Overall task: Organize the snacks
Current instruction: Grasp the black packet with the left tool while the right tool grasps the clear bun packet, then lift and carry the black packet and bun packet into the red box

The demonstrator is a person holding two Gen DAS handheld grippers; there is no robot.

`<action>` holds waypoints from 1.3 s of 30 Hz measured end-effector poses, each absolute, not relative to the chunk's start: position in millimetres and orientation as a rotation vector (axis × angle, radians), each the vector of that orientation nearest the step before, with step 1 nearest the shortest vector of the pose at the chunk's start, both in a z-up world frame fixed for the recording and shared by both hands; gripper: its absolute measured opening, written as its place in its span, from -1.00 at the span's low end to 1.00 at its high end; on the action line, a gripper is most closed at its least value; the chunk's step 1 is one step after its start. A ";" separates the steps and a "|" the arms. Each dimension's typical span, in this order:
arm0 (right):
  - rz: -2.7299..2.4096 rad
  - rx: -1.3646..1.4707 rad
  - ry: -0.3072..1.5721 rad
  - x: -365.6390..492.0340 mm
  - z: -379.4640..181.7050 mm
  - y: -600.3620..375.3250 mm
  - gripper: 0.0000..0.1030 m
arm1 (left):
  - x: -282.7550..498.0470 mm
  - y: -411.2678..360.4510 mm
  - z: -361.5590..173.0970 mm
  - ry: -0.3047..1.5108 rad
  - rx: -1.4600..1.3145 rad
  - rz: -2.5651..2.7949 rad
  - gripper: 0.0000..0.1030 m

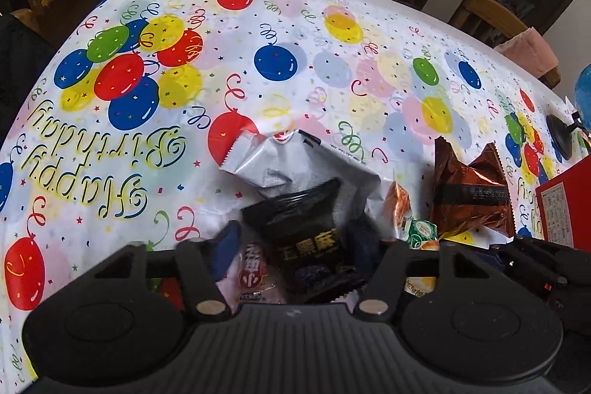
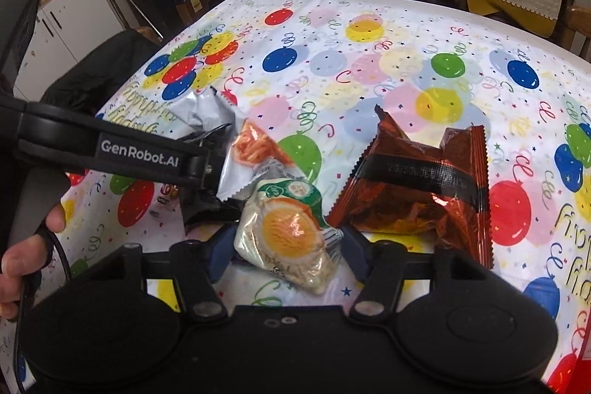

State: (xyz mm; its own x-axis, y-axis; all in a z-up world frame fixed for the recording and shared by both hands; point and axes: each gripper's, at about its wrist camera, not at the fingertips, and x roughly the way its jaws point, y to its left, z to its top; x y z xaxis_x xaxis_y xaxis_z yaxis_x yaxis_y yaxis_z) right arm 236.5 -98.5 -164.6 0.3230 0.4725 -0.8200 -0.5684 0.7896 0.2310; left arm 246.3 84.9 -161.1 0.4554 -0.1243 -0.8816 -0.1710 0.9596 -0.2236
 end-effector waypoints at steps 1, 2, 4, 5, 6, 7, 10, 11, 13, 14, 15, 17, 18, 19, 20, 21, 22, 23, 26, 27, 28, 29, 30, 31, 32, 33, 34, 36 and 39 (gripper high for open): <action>0.682 -0.103 1.038 236.2 -164.7 -99.3 0.16 | 245.6 84.7 -160.6 1.100 -0.292 0.035 0.01; 0.677 -0.106 1.038 235.4 -164.6 -99.5 0.15 | 244.9 84.6 -160.2 1.098 -0.284 0.039 -0.05; 0.675 -0.096 1.035 233.2 -163.4 -101.4 0.14 | 242.7 84.6 -159.1 1.094 -0.282 0.040 -0.13; 0.675 -0.086 1.034 232.3 -162.2 -102.3 0.13 | 241.6 84.4 -158.3 1.093 -0.281 0.040 -0.16; 0.675 -0.079 1.033 230.8 -160.9 -103.3 0.13 | 240.0 84.2 -157.2 1.093 -0.280 0.039 -0.19; 0.673 -0.076 1.031 228.8 -159.6 -104.2 0.13 | 238.1 83.9 -155.9 1.091 -0.279 0.038 -0.19; 0.661 -0.079 1.030 221.3 -155.9 -107.3 0.12 | 231.9 82.8 -152.2 1.094 -0.278 0.040 -0.20; 0.658 -0.074 1.033 218.5 -155.0 -109.2 0.12 | 229.4 81.9 -151.4 1.099 -0.276 0.043 -0.20; 0.655 -0.060 1.033 212.5 -152.1 -113.7 0.12 | 222.6 80.1 -148.8 1.099 -0.276 0.037 -0.21; 0.651 -0.057 1.031 209.4 -150.2 -115.7 0.12 | 218.8 79.1 -147.0 1.097 -0.275 0.036 -0.21; 0.646 -0.054 1.030 206.7 -148.2 -117.9 0.12 | 215.1 78.1 -145.0 1.096 -0.276 0.033 -0.21; 0.641 -0.038 1.027 201.4 -143.5 -123.4 0.12 | 208.3 76.2 -140.5 1.092 -0.281 0.028 -0.21; 0.636 -0.034 1.024 198.6 -141.0 -126.1 0.12 | 205.1 75.2 -138.1 1.089 -0.284 0.027 -0.21; 0.628 -0.033 1.023 195.9 -138.3 -128.5 0.12 | 202.2 74.0 -135.9 1.089 -0.284 0.027 -0.21; 0.623 -0.030 1.021 193.1 -135.6 -131.5 0.12 | 199.6 72.6 -133.8 1.089 -0.281 0.024 -0.26; 0.620 -0.024 1.017 190.1 -132.6 -134.8 0.12 | 197.0 70.8 -131.9 1.088 -0.276 0.019 -0.35; 0.617 -0.018 1.012 187.1 -129.6 -138.0 0.12 | 194.8 69.0 -130.3 1.087 -0.271 0.015 -0.36; 0.612 -0.015 1.007 184.2 -126.8 -141.1 0.12 | 192.8 67.4 -129.0 1.085 -0.265 0.016 -0.36; 0.604 -0.012 0.995 176.0 -120.2 -148.2 0.12 | 193.7 64.5 -129.7 1.096 -0.250 0.035 -0.36; 0.599 -0.010 0.992 174.0 -118.8 -150.5 0.12 | 195.1 64.5 -130.2 1.095 -0.250 0.046 -0.36; 0.593 -0.009 0.990 172.3 -117.2 -152.6 0.12 | 196.9 65.3 -131.5 1.098 -0.251 0.048 -0.36; 0.586 -0.003 0.986 170.8 -115.7 -154.9 0.12 | 198.7 65.3 -132.4 1.102 -0.250 0.053 -0.34; 0.580 0.005 0.983 169.4 -114.1 -157.6 0.12 | 200.6 64.8 -133.8 1.106 -0.244 0.061 -0.31; 0.575 0.013 0.979 168.1 -112.7 -160.2 0.12 | 202.4 64.3 -135.0 1.107 -0.236 0.067 -0.30; 0.569 0.020 0.975 166.9 -111.4 -162.6 0.12 | 204.0 64.0 -136.6 1.108 -0.232 0.068 -0.22; 0.562 0.026 0.972 165.8 -110.0 -165.6 0.12 | 206.3 64.1 -138.7 1.113 -0.232 0.071 -0.02; 0.556 0.032 0.969 165.5 -109.0 -167.0 0.13 | 208.0 64.7 -141.1 1.120 -0.240 0.074 0.11; 0.545 0.044 0.965 164.2 -107.6 -169.9 0.13 | 210.3 66.8 -144.3 1.116 -0.262 0.079 0.25; 0.532 0.056 0.959 162.1 -106.4 -173.7 0.13 | 214.7 65.4 -148.5 1.117 -0.249 0.097 0.24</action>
